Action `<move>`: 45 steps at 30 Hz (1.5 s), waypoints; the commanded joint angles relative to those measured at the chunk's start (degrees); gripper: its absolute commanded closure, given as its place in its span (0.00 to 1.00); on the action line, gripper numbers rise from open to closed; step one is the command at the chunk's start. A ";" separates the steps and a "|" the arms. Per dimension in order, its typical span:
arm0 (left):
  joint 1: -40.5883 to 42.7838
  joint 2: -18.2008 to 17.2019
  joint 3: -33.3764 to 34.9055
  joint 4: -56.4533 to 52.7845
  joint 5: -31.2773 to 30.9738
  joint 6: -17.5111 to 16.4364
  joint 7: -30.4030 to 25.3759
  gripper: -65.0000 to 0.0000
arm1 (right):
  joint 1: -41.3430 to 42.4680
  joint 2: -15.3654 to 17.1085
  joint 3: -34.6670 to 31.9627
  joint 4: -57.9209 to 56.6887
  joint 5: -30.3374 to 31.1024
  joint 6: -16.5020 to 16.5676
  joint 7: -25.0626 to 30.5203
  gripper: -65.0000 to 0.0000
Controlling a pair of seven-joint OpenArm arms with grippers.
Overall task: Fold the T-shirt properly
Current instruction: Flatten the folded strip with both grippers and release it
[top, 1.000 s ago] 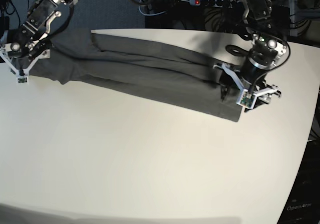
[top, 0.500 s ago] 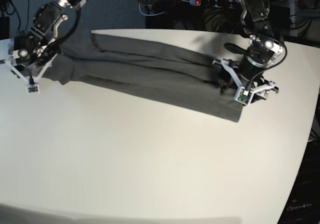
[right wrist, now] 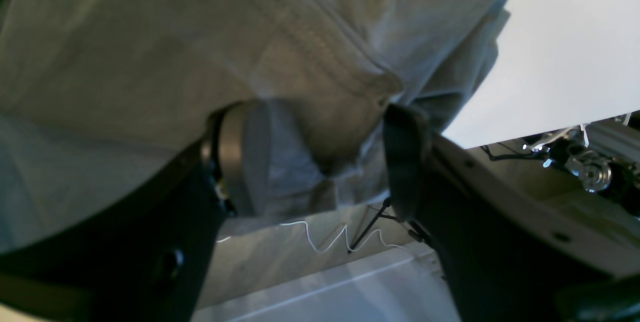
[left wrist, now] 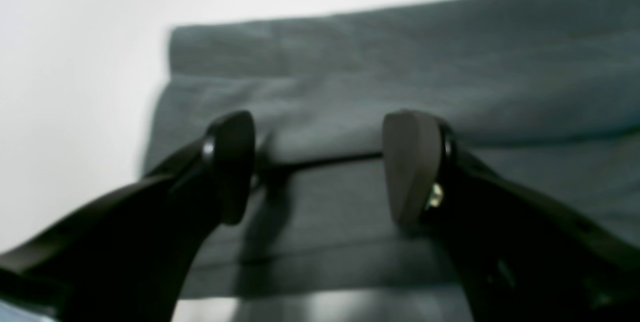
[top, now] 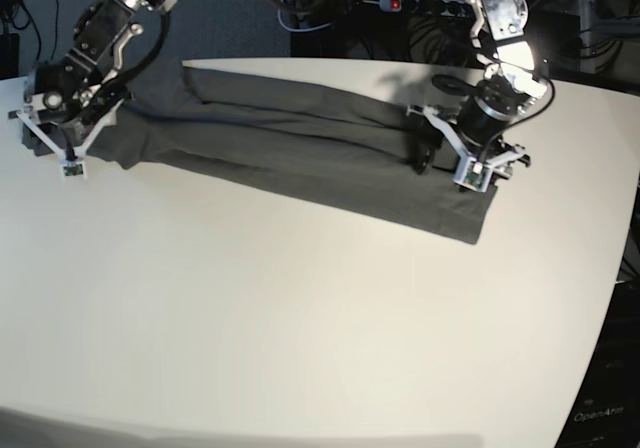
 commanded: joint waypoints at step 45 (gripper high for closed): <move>-10.00 2.63 9.37 -15.75 6.44 13.70 -0.98 0.39 | 20.00 17.17 7.56 -39.52 -0.44 -0.27 21.17 0.45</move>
